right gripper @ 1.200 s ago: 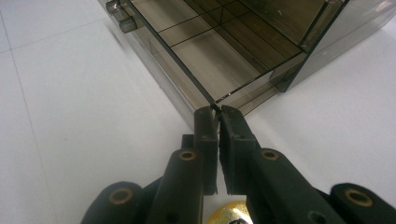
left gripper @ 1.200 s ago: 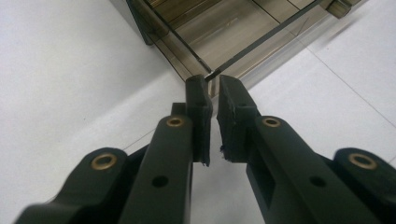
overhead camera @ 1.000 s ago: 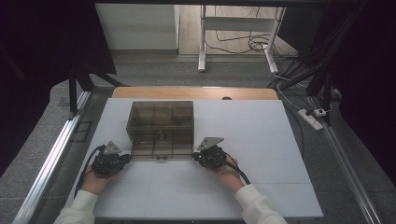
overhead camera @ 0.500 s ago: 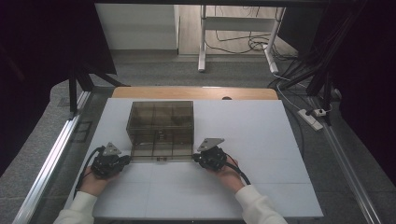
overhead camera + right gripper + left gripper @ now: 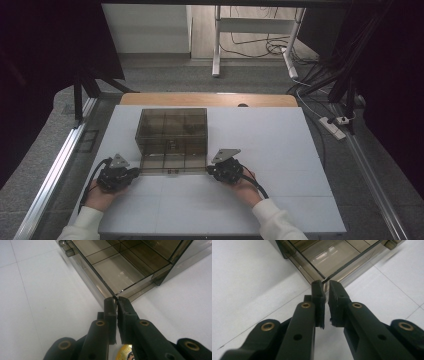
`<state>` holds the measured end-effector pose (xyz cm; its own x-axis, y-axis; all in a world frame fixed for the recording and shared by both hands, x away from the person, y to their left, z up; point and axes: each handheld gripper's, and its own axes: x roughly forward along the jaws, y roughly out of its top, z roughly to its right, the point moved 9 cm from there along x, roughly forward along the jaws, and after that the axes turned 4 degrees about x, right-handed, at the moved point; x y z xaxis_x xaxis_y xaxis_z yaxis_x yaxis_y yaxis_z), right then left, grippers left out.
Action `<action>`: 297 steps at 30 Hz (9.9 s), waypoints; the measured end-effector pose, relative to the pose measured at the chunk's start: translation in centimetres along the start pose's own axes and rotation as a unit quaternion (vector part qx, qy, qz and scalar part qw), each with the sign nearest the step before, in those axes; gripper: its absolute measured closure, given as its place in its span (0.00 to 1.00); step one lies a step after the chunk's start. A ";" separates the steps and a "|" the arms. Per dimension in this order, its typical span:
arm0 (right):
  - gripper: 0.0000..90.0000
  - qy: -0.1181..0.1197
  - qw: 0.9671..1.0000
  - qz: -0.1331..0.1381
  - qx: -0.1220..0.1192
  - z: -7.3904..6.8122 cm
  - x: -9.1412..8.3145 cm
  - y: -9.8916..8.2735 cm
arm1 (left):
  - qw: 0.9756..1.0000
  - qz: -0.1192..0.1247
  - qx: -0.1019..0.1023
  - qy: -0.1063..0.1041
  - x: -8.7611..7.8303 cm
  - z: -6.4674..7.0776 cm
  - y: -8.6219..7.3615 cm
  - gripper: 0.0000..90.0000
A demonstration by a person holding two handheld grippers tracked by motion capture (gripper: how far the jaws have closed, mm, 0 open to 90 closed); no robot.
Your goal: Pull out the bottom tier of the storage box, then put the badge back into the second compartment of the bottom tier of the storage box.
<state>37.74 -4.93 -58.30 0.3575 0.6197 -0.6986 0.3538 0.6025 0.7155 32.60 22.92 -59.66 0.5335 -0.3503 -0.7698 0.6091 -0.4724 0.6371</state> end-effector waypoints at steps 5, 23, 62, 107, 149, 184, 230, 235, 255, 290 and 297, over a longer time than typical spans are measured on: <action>0.95 0.002 1.000 -0.001 0.002 0.0 0.0 -0.1 | 1.000 -0.002 0.003 0.000 0.0 0.0 -0.1 0.91; 0.38 -0.014 0.997 0.058 0.052 2.4 -5.2 -1.3 | 0.998 0.061 -0.021 -0.028 -1.3 1.4 2.2 0.39; 0.28 -0.066 0.989 0.097 0.095 5.0 -14.4 -9.4 | 0.994 0.074 0.012 -0.080 -1.5 5.4 5.6 0.26; 0.27 -0.069 0.988 0.099 0.092 5.4 -15.3 -10.7 | 0.984 0.059 0.092 -0.143 0.6 10.9 11.1 0.24; 0.27 -0.070 0.989 0.093 0.092 5.7 -15.2 -11.1 | 0.975 0.016 0.144 -0.166 3.8 14.6 13.9 0.23; 0.27 -0.068 0.990 0.084 0.089 5.6 -14.8 -11.4 | 0.967 -0.042 0.175 -0.183 8.4 18.4 16.4 0.24; 0.27 -0.066 0.991 0.078 0.089 5.7 -14.4 -11.5 | 0.956 -0.116 0.214 -0.162 12.2 20.0 16.6 0.36; 0.27 -0.066 0.991 0.076 0.088 5.6 -14.4 -11.6 | 0.957 -0.113 0.215 -0.159 12.1 19.9 16.7 0.46; 0.27 -0.070 0.991 0.079 0.088 5.7 -14.6 -11.5 | 0.962 -0.104 0.202 -0.152 12.0 19.8 16.9 0.53; 0.27 -0.071 0.990 0.079 0.090 5.8 -14.6 -11.6 | 0.973 -0.023 0.161 -0.163 7.9 18.1 18.2 0.53; 0.27 -0.071 0.990 0.078 0.089 5.7 -14.6 -11.6 | 0.975 -0.014 0.152 -0.159 7.2 17.2 18.1 0.53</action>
<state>33.37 -23.82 -56.45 0.5334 0.6132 -0.5826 0.4278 0.3986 0.8113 37.33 -2.08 -54.31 0.2806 -0.5446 -0.7904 0.3933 -0.6859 0.6122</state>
